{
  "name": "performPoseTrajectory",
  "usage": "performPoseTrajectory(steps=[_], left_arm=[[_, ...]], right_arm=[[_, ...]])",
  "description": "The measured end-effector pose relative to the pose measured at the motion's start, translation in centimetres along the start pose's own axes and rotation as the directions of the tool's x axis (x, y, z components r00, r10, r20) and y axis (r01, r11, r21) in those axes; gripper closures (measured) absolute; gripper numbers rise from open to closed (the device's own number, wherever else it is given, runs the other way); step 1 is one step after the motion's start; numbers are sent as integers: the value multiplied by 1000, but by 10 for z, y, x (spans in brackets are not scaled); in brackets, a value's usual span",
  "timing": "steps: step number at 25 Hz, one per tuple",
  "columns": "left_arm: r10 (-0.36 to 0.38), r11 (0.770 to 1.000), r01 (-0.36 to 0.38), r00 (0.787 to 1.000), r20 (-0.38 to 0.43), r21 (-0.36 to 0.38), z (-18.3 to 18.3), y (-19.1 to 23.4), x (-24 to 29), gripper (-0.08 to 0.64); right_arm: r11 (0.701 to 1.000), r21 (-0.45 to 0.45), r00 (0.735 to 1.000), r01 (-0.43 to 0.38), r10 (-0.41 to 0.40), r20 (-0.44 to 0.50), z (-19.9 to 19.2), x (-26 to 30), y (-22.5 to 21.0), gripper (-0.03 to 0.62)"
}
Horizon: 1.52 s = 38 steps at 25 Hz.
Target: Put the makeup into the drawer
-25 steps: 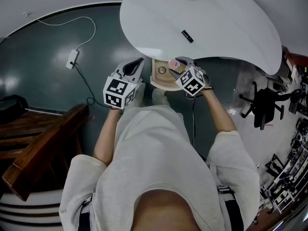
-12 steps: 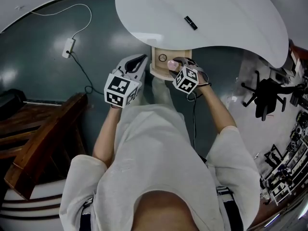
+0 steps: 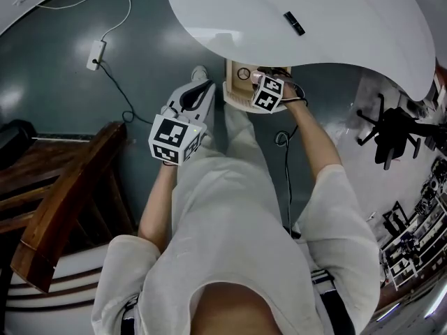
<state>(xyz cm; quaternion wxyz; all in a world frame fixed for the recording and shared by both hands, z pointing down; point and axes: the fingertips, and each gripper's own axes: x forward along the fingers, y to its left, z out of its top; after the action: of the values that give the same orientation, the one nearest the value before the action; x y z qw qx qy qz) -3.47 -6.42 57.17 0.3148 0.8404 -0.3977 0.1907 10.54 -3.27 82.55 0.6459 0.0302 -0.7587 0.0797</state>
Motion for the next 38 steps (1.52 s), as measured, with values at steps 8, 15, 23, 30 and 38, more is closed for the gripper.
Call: performPoseTrajectory(steps=[8,15,23,30,38], left_arm=[[22,999,-23,1000,-12,-44,-16,16,-2,546],[42,997,-43,999,-28,-67,-28,26,-7,546],[35,998,-36,999,-20,-59,-24,23,-9,546],[17,1000,-16,1000,4,-14,-5,5,-13,546],[2,999,-3,1000,23,48,18,-13,-25,546]], right_arm=[[998,61,996,9,-4,-86,-9,49,-20,362],[997,75,994,13,-4,-111,-10,68,-24,362],[994,107,999,27,-23,-32,3,49,-26,330],[995,65,993,78,-83,81,21,-2,-16,345],[962,246,955,121,-180,237,30,-83,4,354]])
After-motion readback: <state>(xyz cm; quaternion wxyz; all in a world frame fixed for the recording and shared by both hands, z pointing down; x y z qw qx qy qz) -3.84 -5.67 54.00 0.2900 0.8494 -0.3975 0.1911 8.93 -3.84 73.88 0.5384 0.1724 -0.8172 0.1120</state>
